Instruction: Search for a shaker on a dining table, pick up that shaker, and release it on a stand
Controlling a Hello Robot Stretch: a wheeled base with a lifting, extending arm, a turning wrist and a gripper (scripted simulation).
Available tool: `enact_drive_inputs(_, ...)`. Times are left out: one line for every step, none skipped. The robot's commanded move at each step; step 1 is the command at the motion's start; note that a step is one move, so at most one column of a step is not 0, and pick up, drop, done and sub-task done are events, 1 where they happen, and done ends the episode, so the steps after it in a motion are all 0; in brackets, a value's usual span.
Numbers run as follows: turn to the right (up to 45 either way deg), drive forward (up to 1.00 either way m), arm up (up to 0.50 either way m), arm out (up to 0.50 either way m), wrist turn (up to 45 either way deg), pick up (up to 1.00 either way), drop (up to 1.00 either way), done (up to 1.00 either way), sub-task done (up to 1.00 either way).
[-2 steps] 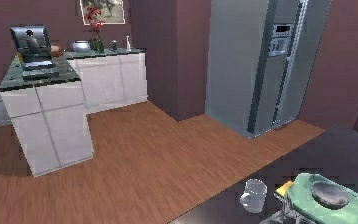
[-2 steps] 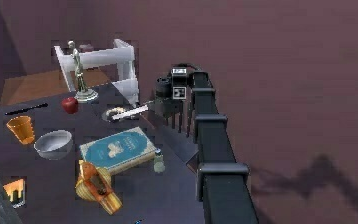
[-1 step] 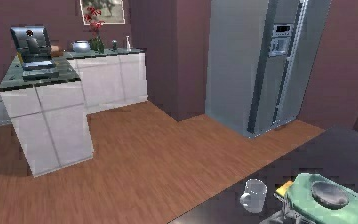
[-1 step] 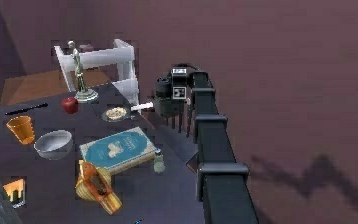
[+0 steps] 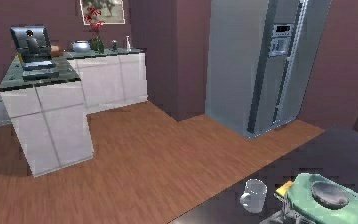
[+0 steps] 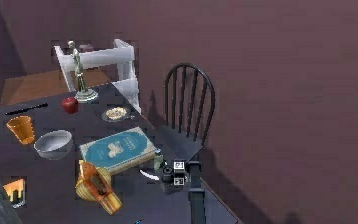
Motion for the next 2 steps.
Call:
enact_drive_inputs(0.0,0.0,0.0,0.0,0.0,1.0,0.0,0.0,0.0)
enact_drive_inputs(0.0,0.0,0.1,0.0,0.0,0.0,0.0,0.0,0.0)
